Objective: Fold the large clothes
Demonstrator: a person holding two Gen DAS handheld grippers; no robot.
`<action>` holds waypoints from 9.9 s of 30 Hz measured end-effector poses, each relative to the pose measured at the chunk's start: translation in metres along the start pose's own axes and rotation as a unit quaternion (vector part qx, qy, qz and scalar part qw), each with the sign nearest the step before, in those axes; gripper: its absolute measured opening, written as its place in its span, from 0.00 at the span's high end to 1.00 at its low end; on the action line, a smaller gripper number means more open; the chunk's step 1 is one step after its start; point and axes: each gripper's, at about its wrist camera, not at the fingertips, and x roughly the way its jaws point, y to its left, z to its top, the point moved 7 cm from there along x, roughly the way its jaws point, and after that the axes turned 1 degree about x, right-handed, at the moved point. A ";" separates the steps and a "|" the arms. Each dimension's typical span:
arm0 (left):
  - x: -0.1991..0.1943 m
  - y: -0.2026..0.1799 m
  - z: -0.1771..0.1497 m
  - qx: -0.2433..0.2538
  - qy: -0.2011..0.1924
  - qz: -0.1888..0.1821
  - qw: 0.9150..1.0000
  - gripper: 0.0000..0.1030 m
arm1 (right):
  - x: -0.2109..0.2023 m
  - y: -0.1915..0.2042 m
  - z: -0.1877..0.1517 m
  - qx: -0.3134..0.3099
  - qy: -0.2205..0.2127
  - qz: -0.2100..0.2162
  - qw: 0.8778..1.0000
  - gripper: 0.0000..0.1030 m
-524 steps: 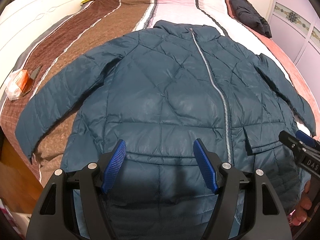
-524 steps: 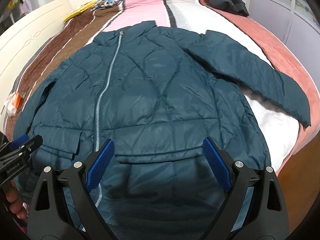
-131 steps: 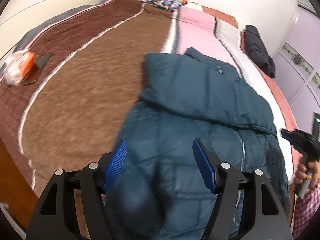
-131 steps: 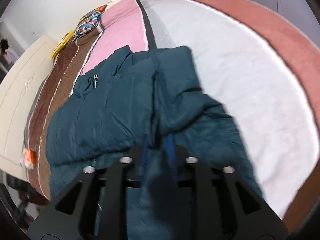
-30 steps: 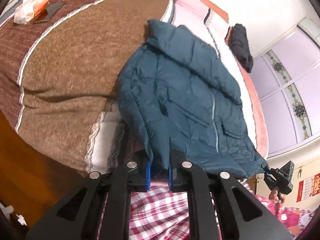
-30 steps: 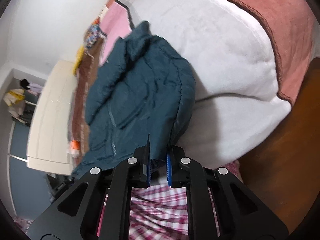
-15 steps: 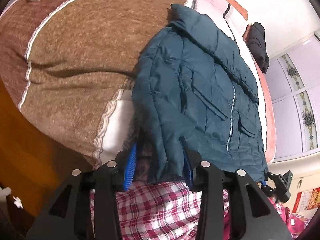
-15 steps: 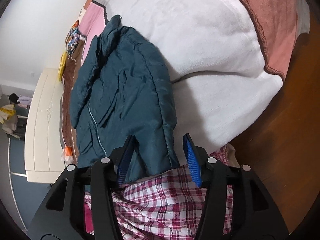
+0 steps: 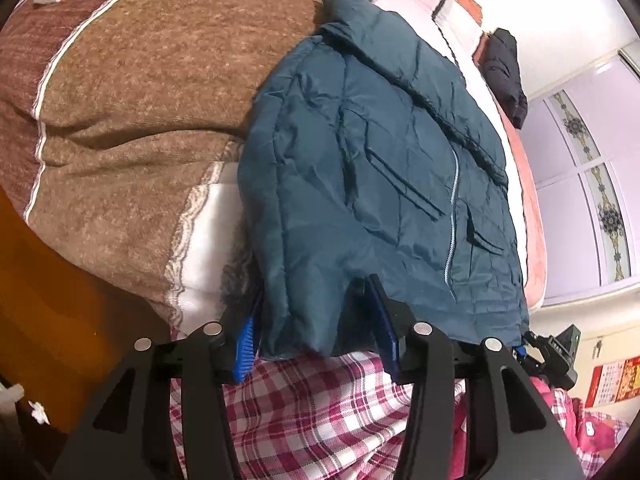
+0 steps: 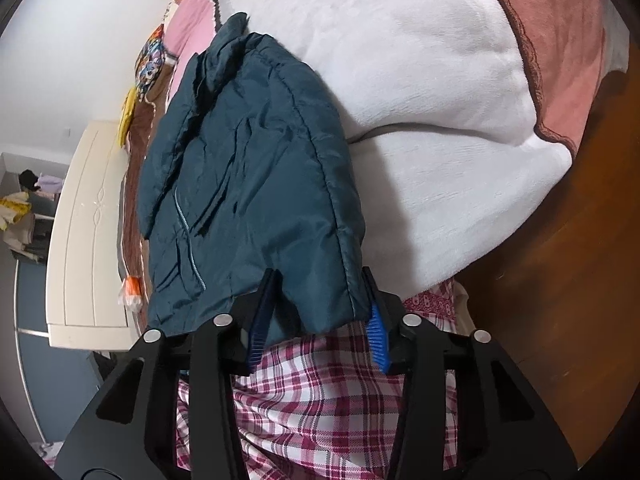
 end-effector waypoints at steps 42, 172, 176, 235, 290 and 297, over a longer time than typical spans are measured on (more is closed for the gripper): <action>-0.080 -0.121 0.193 0.104 -0.184 -0.069 0.975 0.88 | -0.038 0.195 0.178 -0.163 -0.139 0.081 0.973 0.90; 0.066 -0.049 0.222 -0.165 -0.136 -0.106 0.971 0.80 | 0.118 0.107 0.199 -0.021 -0.075 0.029 0.997 0.79; 0.061 -0.037 0.188 -0.172 -0.123 -0.110 0.971 0.80 | 0.106 0.092 0.172 -0.026 -0.068 0.015 0.997 0.79; 0.056 -0.031 0.142 -0.042 -0.189 -0.028 0.981 0.50 | 0.321 0.271 0.153 -0.357 0.013 -0.163 0.920 0.99; -0.014 -0.160 0.140 0.129 -0.249 -0.047 0.959 0.72 | 0.217 0.234 0.070 -0.299 0.066 -0.055 0.950 0.97; -0.017 -0.183 0.135 0.155 -0.255 -0.043 0.954 0.72 | 0.192 0.200 0.023 -0.294 0.105 -0.012 0.950 0.95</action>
